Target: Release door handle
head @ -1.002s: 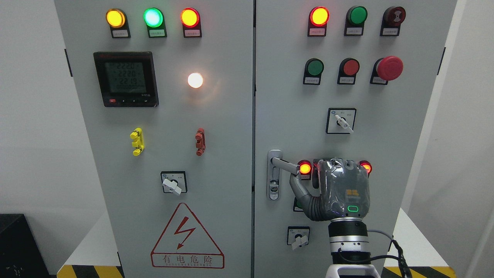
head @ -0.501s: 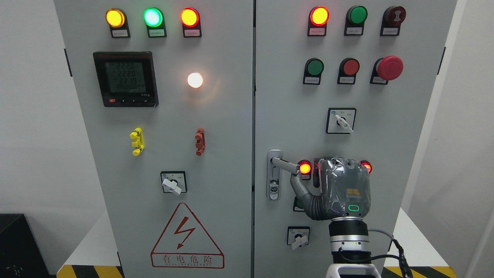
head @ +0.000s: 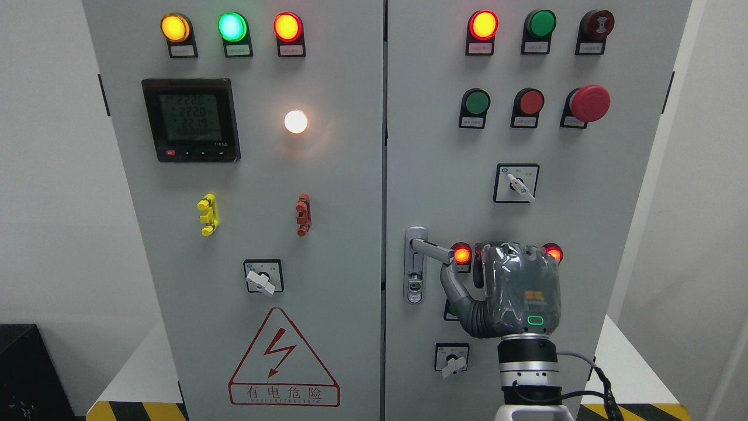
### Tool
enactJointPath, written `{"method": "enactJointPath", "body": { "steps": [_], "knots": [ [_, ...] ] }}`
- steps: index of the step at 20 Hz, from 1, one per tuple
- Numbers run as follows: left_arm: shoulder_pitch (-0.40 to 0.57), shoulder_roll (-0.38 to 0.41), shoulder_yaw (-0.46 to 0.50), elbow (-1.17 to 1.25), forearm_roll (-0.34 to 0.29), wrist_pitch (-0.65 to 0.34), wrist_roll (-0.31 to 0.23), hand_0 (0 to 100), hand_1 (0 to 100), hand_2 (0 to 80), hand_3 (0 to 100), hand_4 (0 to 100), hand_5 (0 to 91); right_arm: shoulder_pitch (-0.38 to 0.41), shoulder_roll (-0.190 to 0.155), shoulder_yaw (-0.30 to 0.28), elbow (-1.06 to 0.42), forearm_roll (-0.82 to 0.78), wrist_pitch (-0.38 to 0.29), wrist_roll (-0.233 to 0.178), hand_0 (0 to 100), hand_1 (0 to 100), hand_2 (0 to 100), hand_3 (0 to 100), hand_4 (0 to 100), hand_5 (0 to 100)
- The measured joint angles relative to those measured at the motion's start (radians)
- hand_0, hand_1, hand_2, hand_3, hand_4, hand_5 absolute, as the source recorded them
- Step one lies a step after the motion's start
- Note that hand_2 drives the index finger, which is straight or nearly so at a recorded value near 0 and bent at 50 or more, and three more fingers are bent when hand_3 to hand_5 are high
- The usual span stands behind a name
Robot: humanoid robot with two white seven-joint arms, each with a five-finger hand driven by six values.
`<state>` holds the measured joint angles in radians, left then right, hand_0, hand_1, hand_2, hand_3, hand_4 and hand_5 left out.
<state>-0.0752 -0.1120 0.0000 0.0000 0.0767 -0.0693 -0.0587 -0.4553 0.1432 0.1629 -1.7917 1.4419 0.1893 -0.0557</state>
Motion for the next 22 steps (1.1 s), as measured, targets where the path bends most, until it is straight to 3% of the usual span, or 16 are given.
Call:
{"method": "enactJointPath", "body": {
  "steps": [9, 10, 17, 21, 22],
  "knots": [
    [0.0, 0.0, 0.0, 0.0, 0.0, 0.0, 0.0, 0, 0, 2.4, 9, 1, 0.0, 0.032, 0.0, 0.002, -0.018, -0.001, -0.004, 0.0, 39, 29, 87, 100, 97, 90],
    [0.0, 0.0, 0.0, 0.0, 0.0, 0.0, 0.0, 0, 0, 2.4, 9, 1, 0.0, 0.036, 0.0, 0.002, -0.023, -0.001, -0.005, 0.0, 38, 29, 84, 100, 91, 89],
    [0.0, 0.0, 0.0, 0.0, 0.0, 0.0, 0.0, 0, 0, 2.4, 9, 1, 0.0, 0.09, -0.003, 0.001, -0.073, -0.002, -0.012, -0.002, 33, 29, 63, 99, 82, 78],
    [0.0, 0.0, 0.0, 0.0, 0.0, 0.0, 0.0, 0, 0, 2.2, 9, 1, 0.0, 0.14, -0.006, -0.01, -0.112, -0.007, -0.056, 0.006, 31, 31, 41, 78, 68, 60],
    [0.0, 0.0, 0.0, 0.0, 0.0, 0.0, 0.0, 0, 0, 2.2, 9, 1, 0.0, 0.153, -0.006, -0.015, -0.122, -0.01, -0.078, 0.007, 30, 31, 35, 67, 59, 48]
  ]
}}
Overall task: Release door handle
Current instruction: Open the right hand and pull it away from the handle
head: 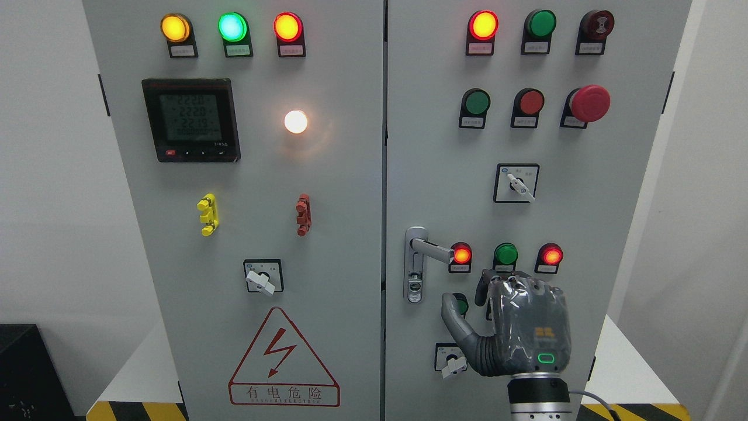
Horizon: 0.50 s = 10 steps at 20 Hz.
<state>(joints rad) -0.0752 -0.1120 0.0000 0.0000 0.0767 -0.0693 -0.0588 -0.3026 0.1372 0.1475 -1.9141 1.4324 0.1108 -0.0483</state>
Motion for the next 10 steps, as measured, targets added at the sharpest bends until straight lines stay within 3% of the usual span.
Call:
{"method": "enactJointPath", "body": {
  "steps": [1, 3, 4, 6, 10],
  "knots": [
    [0.0, 0.0, 0.0, 0.0, 0.0, 0.0, 0.0, 0, 0, 2.2, 9, 1, 0.0, 0.013, 0.0, -0.007, -0.01, -0.003, -0.019, 0.002, 30, 31, 31, 63, 55, 43],
    [0.0, 0.0, 0.0, 0.0, 0.0, 0.0, 0.0, 0, 0, 2.2, 9, 1, 0.0, 0.043, -0.001, -0.022, -0.032, -0.008, -0.048, 0.002, 29, 30, 22, 44, 40, 29],
    [0.0, 0.0, 0.0, 0.0, 0.0, 0.0, 0.0, 0, 0, 2.2, 9, 1, 0.0, 0.057, -0.001, -0.029, -0.044, -0.012, -0.06, 0.001, 29, 30, 21, 42, 38, 27],
    [0.0, 0.0, 0.0, 0.0, 0.0, 0.0, 0.0, 0, 0, 2.2, 9, 1, 0.0, 0.079, -0.001, -0.048, -0.065, -0.023, -0.074, -0.004, 29, 30, 16, 28, 25, 16],
    [0.0, 0.0, 0.0, 0.0, 0.0, 0.0, 0.0, 0, 0, 2.3, 9, 1, 0.0, 0.104, -0.001, -0.078, -0.098, -0.05, -0.106, -0.018, 27, 30, 5, 9, 8, 1]
  ]
}}
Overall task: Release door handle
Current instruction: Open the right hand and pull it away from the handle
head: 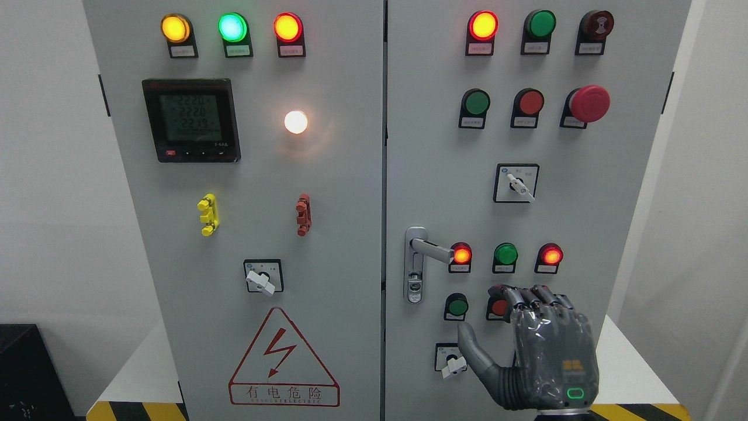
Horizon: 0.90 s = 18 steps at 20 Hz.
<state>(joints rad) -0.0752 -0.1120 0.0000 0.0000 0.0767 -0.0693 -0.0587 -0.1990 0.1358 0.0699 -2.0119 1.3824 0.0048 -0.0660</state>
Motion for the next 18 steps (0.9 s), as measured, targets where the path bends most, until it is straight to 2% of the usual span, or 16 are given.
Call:
{"method": "enactJointPath", "body": {
  "steps": [2, 18],
  "knots": [
    [0.0, 0.0, 0.0, 0.0, 0.0, 0.0, 0.0, 0, 0, 2.3, 9, 1, 0.0, 0.007, 0.0, -0.011, -0.013, -0.011, -0.016, -0.02, 28, 29, 0, 0, 0, 0],
    [0.0, 0.0, 0.0, 0.0, 0.0, 0.0, 0.0, 0, 0, 2.3, 9, 1, 0.0, 0.016, 0.0, -0.056, -0.063, -0.078, -0.037, -0.079, 29, 27, 0, 0, 0, 0]
  ]
}}
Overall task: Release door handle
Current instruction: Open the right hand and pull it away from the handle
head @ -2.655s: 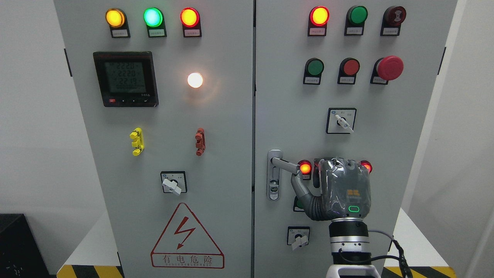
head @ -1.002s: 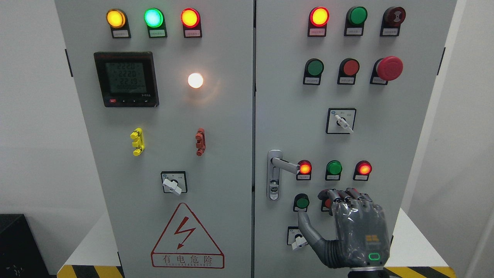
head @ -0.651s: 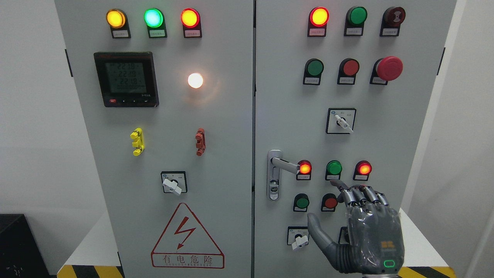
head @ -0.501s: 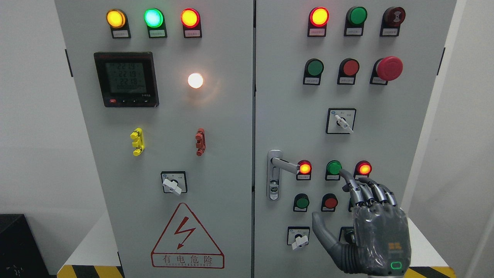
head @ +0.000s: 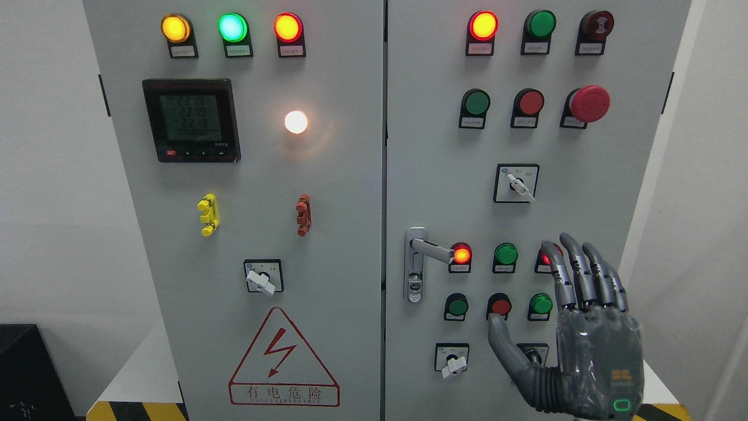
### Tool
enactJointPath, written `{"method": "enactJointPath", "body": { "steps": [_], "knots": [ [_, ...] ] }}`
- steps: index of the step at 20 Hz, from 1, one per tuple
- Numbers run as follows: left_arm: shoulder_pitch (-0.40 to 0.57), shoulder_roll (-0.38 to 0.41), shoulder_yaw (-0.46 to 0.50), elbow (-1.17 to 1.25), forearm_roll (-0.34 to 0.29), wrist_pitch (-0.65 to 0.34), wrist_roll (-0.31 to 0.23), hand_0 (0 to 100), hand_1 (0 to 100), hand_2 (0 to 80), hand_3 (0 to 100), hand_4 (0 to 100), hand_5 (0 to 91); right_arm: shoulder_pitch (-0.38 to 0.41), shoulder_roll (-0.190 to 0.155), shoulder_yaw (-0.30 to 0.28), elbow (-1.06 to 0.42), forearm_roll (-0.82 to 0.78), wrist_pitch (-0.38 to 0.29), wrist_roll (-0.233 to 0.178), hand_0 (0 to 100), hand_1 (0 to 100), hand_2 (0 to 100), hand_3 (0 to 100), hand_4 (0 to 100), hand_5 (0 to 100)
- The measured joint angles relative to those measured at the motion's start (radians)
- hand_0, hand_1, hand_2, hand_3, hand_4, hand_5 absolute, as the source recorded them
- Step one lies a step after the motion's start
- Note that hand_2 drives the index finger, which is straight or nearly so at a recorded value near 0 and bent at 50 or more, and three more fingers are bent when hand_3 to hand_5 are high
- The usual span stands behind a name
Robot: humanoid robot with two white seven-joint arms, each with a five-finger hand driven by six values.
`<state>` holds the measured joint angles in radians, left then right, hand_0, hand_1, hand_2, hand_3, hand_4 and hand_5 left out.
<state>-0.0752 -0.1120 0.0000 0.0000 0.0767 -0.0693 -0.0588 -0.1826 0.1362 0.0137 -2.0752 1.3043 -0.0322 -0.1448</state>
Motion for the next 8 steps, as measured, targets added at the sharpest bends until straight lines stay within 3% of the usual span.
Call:
{"method": "enactJointPath", "body": {
  "steps": [8],
  "knots": [
    [0.0, 0.0, 0.0, 0.0, 0.0, 0.0, 0.0, 0, 0, 2.3, 9, 1, 0.0, 0.006, 0.001, -0.007, -0.008, -0.006, -0.011, -0.019, 30, 27, 0, 0, 0, 0]
  ]
}}
